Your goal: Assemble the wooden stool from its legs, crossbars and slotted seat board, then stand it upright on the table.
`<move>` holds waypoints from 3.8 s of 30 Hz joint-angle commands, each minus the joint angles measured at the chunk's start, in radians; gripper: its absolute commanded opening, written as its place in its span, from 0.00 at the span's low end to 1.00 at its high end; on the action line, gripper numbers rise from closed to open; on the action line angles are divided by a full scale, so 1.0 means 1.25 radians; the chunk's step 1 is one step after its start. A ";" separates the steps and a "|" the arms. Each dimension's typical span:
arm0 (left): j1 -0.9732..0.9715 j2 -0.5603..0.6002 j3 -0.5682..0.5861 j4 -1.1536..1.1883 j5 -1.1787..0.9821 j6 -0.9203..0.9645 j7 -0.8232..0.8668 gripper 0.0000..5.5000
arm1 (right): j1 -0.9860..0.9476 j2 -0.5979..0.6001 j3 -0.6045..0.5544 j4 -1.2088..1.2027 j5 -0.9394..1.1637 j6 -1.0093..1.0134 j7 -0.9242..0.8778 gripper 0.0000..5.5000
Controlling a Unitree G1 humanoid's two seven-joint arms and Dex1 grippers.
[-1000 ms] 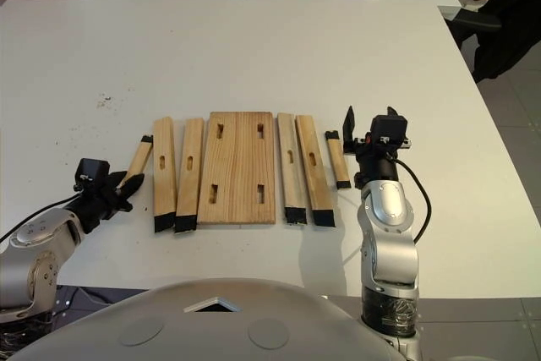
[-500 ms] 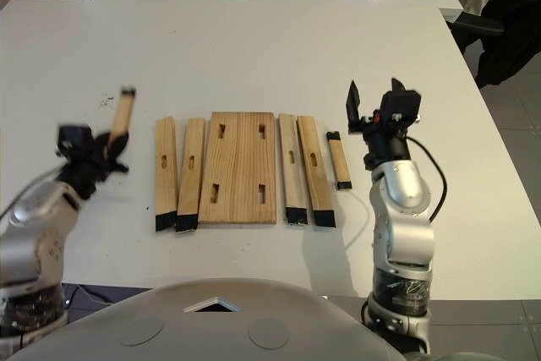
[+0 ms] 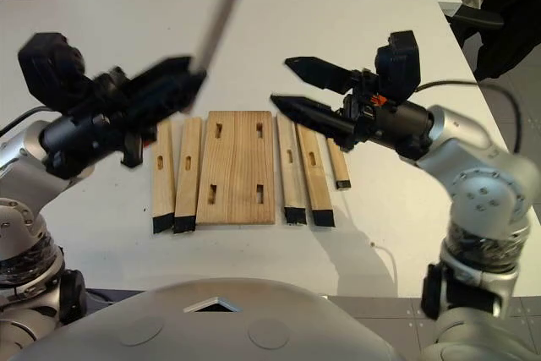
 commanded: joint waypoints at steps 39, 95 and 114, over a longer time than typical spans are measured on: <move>0.075 0.102 -0.145 0.034 0.205 -0.103 -0.178 0.24 | -0.028 -0.086 0.064 -0.033 0.090 0.013 0.028 0.43; 0.170 -0.037 -0.244 0.121 0.657 -0.247 0.082 0.57 | 0.052 -0.216 0.307 0.375 -0.780 -0.619 0.405 0.23; 0.196 -0.069 -0.238 0.089 0.667 -0.234 0.110 0.57 | 0.036 -0.234 0.273 0.413 -0.769 -0.618 0.427 0.23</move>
